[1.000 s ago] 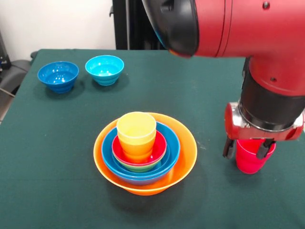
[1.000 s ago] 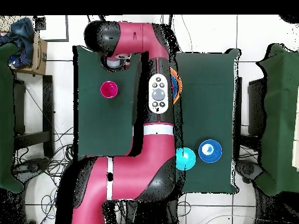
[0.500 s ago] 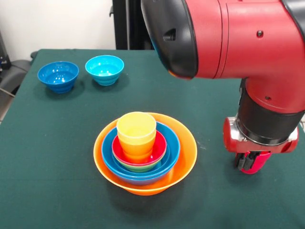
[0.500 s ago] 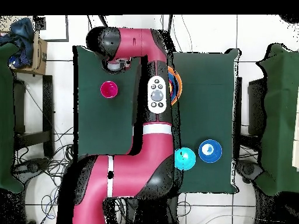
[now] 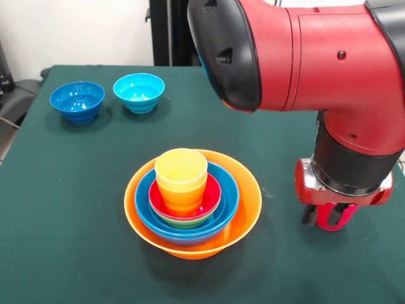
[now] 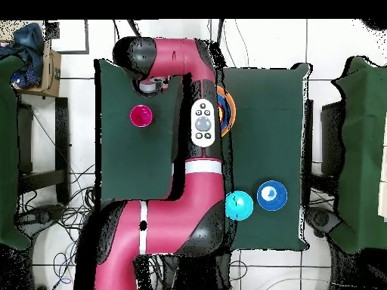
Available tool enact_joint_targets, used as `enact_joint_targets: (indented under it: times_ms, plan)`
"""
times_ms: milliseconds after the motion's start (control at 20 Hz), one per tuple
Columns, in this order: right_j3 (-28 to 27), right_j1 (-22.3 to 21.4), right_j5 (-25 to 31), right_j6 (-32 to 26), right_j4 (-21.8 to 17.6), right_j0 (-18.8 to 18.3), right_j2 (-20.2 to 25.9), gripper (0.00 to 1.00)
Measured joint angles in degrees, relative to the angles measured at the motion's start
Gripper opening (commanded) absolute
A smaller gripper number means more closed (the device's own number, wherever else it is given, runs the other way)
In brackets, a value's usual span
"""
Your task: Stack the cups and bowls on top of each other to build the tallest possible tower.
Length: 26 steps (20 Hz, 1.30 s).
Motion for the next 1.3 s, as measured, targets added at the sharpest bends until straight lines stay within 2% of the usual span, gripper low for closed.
enact_joint_targets:
  times_ms: [750, 1300]
  plan:
    - [0.0, -1.1, 0.0, 0.0, 0.4, 0.0, 0.0, 1.0]
    - [1.3, -6.6, 0.0, 0.0, 3.6, 0.0, 0.0, 1.0]
